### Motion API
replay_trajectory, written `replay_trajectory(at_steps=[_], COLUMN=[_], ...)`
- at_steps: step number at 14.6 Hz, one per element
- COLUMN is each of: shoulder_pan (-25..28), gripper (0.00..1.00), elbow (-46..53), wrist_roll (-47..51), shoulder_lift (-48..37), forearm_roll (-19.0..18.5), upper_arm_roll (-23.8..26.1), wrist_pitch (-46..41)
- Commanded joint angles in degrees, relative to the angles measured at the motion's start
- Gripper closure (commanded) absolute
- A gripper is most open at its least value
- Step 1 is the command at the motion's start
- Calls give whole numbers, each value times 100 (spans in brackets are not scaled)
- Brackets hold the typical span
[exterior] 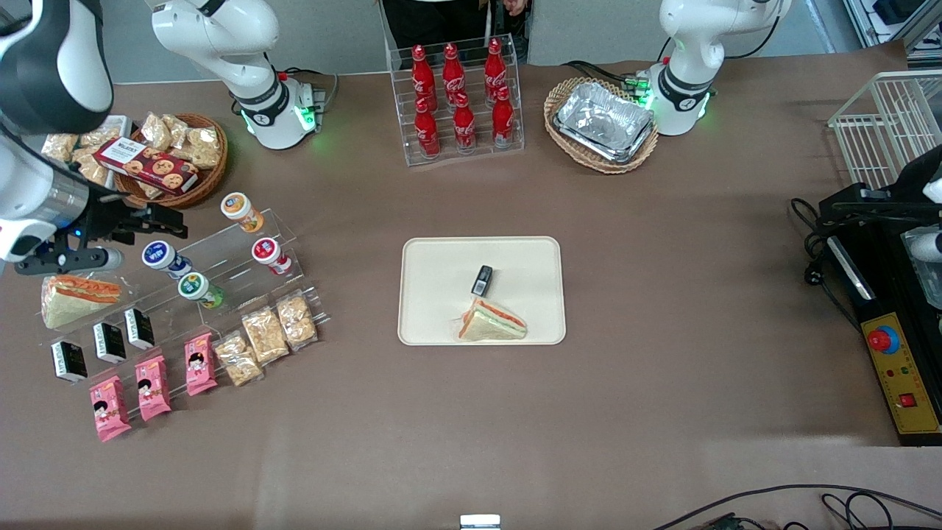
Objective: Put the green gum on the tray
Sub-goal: 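Move the right gripper down to the green-capped bottle on the rack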
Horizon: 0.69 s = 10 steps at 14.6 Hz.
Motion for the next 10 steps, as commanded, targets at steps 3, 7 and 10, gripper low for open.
replay_trajectory(at_steps=[3, 7, 10], shoulder_pan=[-65, -66, -83], gripper=[0, 0, 0], elbow=[-1182, -1561, -1771], wrist_roll=[-557, -1102, -1374], shoulder_lift=[-176, -27, 131], forearm_roll=[-354, -441, -574], upper_arm_roll=[-66, -75, -75], wrist_pitch=[1019, 1680, 2127])
